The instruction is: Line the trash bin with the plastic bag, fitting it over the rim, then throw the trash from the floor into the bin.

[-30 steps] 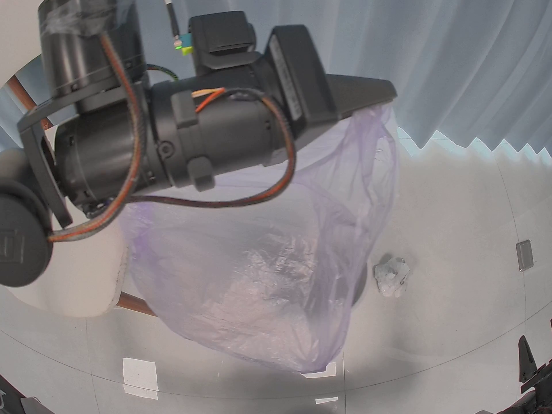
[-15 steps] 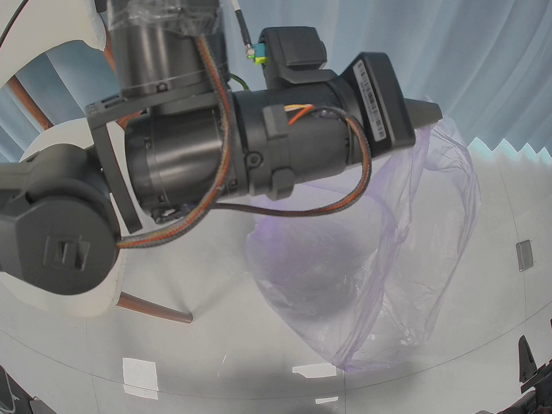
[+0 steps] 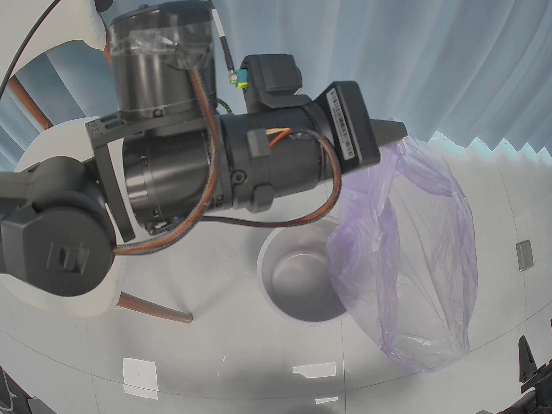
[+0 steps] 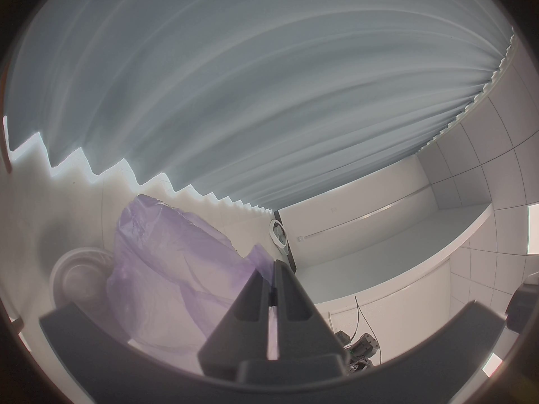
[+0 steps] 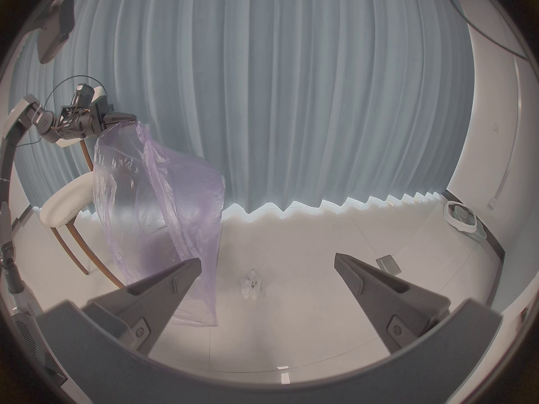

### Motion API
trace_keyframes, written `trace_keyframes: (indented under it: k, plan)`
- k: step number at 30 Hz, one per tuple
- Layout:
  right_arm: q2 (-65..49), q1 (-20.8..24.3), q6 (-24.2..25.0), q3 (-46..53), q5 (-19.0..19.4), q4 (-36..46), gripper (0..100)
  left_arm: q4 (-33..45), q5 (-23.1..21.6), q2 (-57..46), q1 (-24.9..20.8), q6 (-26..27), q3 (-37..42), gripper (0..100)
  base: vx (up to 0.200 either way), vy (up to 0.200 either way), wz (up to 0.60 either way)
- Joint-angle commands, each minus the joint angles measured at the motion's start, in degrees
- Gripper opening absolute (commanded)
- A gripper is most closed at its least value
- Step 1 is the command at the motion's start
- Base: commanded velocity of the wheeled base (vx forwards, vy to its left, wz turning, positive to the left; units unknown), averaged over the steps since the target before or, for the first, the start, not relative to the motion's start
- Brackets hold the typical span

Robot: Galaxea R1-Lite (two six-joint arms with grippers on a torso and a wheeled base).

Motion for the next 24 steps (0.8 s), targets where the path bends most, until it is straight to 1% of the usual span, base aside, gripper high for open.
trace_keyframes:
  k: [1, 10, 15, 21, 24]
  plan:
    - [-0.96, 0.01, 0.00, 1.01, 0.00, -0.08, 100, -0.01, 0.07, -1.98, 0.05, -0.07, 1.98, 0, 0.000, 0.000, 0.00]
    - [-0.96, 0.01, 0.00, 1.01, 0.00, 0.01, 100, 3.33, 0.16, -5.58, -0.04, -0.16, 3.74, 0, 0.000, 0.000, 0.00]
    - [-0.96, 0.01, 0.00, 1.01, 0.09, -0.08, 100, 3.51, 0.07, -7.78, -0.21, -0.16, 9.63, 0, 0.000, 0.000, 0.00]
    - [-0.96, 0.01, 0.00, 1.01, 0.09, -0.08, 100, 2.89, -0.37, -7.61, -0.12, -0.07, 16.83, 0, 0.000, 0.000, 0.00]
    - [-0.96, 0.01, 0.00, 1.01, 0.09, -0.08, 100, 2.98, -0.45, -6.73, -0.56, -0.68, 17.54, 0, 0.000, 0.000, 0.00]
